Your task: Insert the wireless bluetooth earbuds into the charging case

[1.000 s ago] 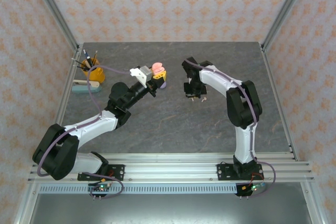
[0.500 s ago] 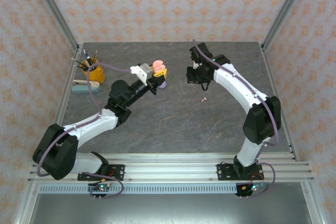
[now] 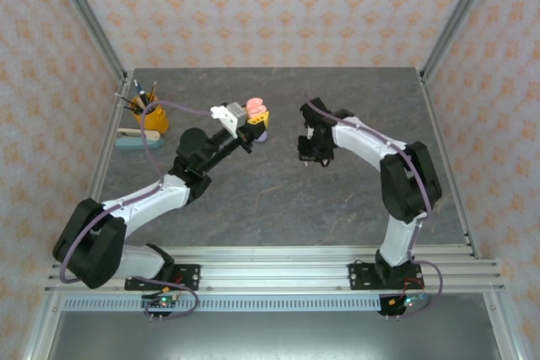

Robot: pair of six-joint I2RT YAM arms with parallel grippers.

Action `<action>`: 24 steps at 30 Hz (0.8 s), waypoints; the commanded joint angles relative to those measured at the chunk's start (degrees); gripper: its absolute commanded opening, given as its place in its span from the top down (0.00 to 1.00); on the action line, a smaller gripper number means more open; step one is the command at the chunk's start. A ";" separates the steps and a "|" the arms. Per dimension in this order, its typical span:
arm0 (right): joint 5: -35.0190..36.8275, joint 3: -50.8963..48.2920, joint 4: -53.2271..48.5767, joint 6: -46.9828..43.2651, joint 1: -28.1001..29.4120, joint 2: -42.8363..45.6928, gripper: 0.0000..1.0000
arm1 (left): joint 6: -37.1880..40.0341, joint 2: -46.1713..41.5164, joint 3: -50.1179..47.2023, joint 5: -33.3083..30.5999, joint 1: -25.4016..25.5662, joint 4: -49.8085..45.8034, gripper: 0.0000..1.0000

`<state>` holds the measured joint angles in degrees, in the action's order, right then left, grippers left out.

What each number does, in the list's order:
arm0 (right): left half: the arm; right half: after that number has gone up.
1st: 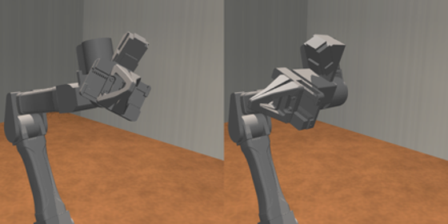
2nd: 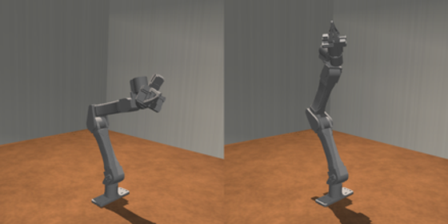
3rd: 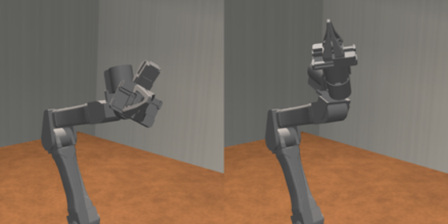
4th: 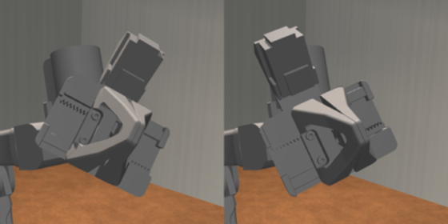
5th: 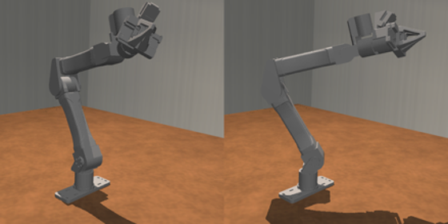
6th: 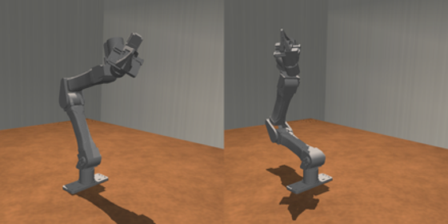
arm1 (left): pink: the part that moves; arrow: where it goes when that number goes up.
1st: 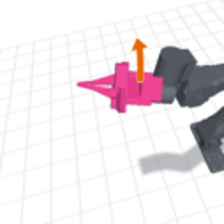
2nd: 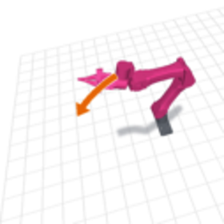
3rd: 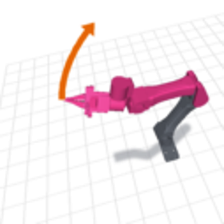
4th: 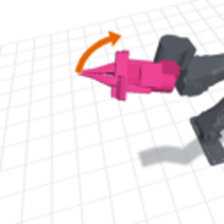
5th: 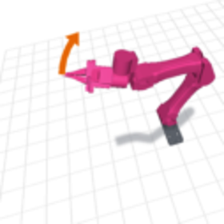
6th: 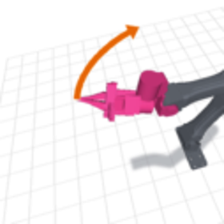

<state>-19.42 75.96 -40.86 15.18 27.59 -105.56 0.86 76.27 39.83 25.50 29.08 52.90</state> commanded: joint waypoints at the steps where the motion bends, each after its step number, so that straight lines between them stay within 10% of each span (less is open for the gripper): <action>1: -2.22 -2.39 3.26 1.34 0.18 -1.38 0.88 | -0.42 -0.38 1.74 0.85 -0.42 -0.34 1.00; 13: -1.75 -3.57 2.24 0.30 0.23 -4.81 0.85 | -0.51 -0.86 1.65 0.78 -0.40 -0.50 1.00; 24: 2.21 -1.27 -1.89 -1.18 0.20 -4.43 0.61 | -0.55 -1.10 1.47 0.70 -0.44 -0.44 1.00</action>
<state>-19.03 72.86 -40.12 14.83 27.59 -109.36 0.84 76.27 39.83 25.50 29.08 51.79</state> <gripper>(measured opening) 0.375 0.225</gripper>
